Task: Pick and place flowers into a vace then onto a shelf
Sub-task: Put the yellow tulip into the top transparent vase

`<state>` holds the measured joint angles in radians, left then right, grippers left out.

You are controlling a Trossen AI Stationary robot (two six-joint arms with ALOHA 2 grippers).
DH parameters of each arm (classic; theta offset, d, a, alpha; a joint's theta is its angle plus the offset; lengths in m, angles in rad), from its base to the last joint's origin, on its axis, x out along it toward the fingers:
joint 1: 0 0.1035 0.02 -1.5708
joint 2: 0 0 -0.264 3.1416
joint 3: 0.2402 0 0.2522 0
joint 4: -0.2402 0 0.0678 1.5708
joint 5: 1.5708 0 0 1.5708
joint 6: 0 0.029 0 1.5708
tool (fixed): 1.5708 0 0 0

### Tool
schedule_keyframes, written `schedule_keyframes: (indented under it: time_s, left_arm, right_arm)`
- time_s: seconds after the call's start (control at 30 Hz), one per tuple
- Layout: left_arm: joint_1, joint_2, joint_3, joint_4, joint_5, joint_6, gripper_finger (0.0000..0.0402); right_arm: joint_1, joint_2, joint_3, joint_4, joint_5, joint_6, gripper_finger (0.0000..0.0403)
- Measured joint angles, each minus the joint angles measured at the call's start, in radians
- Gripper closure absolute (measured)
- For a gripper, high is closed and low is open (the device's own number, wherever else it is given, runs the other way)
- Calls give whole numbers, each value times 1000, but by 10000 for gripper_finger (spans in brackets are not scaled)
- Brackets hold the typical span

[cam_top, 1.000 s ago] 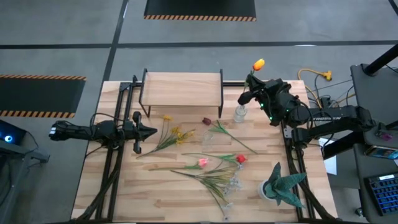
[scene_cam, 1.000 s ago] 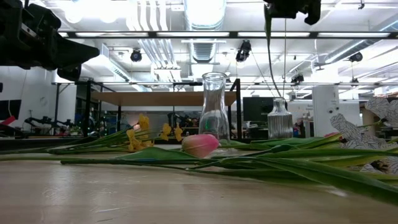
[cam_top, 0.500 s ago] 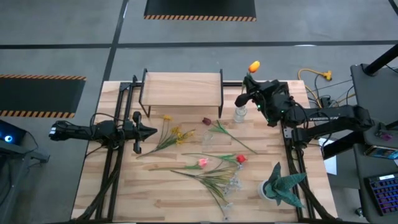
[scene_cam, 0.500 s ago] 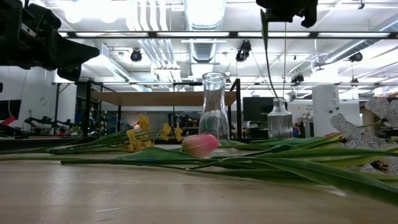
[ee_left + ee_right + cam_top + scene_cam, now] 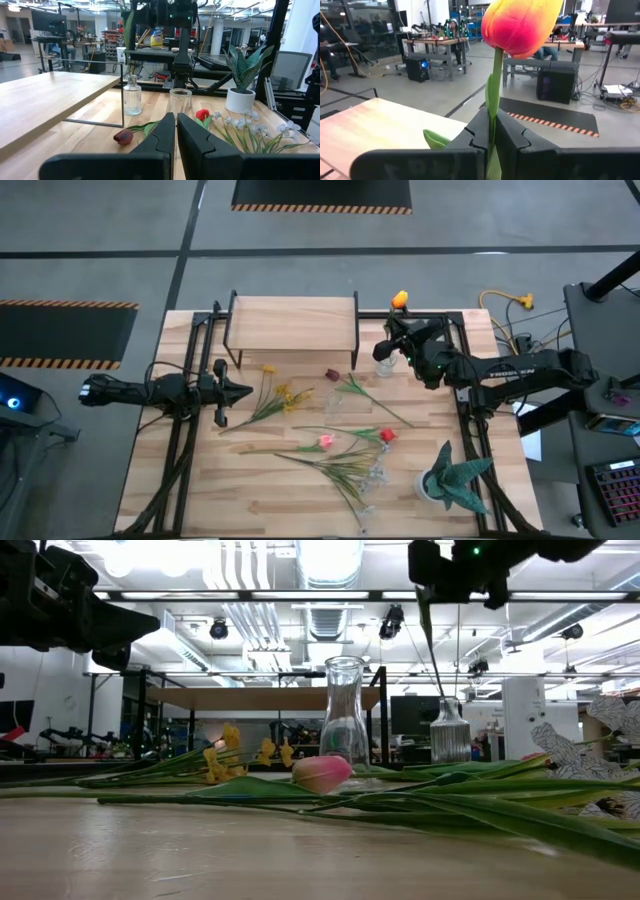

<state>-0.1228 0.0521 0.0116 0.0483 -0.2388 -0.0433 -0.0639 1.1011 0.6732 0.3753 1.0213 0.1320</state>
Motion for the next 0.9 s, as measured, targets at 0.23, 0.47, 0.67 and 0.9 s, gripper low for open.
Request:
schedule_keyframes:
  time_s: [0.23, 0.47, 0.67, 0.9]
  left_arm:
    - [0, 0, 0, 0, 0, 0, 399]
    - [0, 0, 0, 0, 0, 0, 399]
    - [0, 0, 0, 0, 0, 0, 399]
    - [0, 0, 0, 0, 0, 0, 399]
  right_arm:
    - [0, -27, -100, 4, 2, 99, 390]
    - [0, -27, -176, 11, 3, 187, 390]
    - [0, -28, -183, 7, -1, 156, 385]
    - [0, -27, -172, -8, -32, 146, 310]
